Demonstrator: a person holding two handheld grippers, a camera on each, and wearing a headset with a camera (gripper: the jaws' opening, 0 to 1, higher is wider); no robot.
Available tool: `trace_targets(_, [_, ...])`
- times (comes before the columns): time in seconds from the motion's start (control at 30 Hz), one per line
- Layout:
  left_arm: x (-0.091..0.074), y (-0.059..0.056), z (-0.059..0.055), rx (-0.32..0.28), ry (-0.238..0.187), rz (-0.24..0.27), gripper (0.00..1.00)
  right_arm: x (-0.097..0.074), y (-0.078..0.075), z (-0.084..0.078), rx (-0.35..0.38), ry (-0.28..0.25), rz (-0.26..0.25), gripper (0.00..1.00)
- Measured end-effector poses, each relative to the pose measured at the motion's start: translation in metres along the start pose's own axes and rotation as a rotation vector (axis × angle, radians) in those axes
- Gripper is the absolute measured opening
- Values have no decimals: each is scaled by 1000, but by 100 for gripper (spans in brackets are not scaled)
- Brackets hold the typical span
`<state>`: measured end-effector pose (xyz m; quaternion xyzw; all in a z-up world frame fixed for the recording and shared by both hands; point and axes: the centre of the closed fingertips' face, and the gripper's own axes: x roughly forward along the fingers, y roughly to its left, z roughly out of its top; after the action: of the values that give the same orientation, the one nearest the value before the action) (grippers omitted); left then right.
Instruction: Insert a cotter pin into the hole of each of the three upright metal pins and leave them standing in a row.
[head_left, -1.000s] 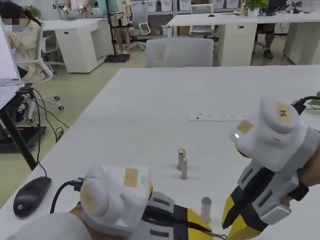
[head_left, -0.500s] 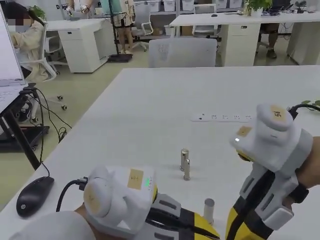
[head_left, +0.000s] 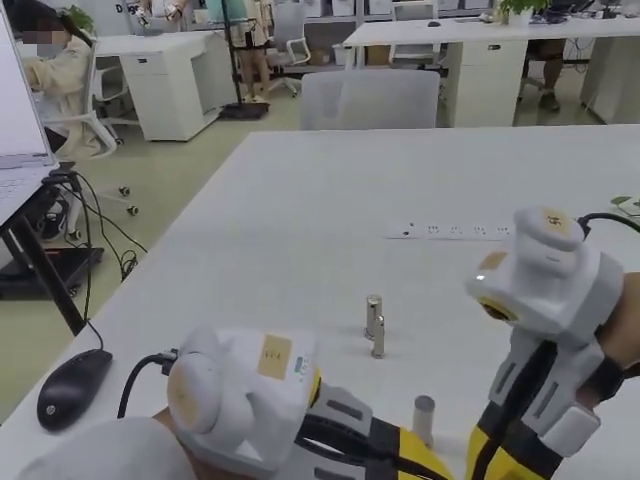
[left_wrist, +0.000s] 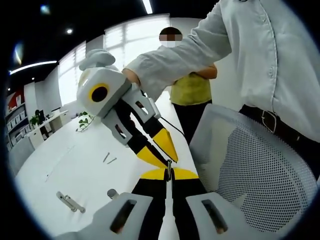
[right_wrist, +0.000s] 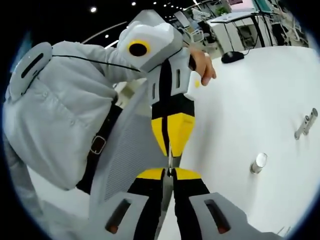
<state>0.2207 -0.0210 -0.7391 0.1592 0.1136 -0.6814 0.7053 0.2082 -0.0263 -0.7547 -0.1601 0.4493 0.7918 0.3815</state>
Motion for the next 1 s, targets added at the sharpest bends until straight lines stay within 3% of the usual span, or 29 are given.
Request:
trace_targets(0.17, [1, 1, 0, -6, 0, -4, 0, 2, 2, 0, 8, -4, 6, 7])
trace_targets(0.33, [0, 4, -6, -35, 8, 2, 0, 2, 1, 2, -10, -9, -29, 6])
trace_targets(0.53, [1, 10, -15, -105, 20, 23, 0, 2, -8, 2, -89, 35, -145, 5])
trace_targets(0.7, [1, 17, -21, -154, 36, 56, 0, -3, -22, 2, -189, 94, -283, 5])
trace_targets(0.87, [1, 19, -23, -159, 48, 72, 0, -3, -28, 1, -256, 148, -356, 5])
trace_targets(1.0, [1, 20, -25, -156, 59, 80, 0, -4, -30, 1, -262, 159, -377, 6])
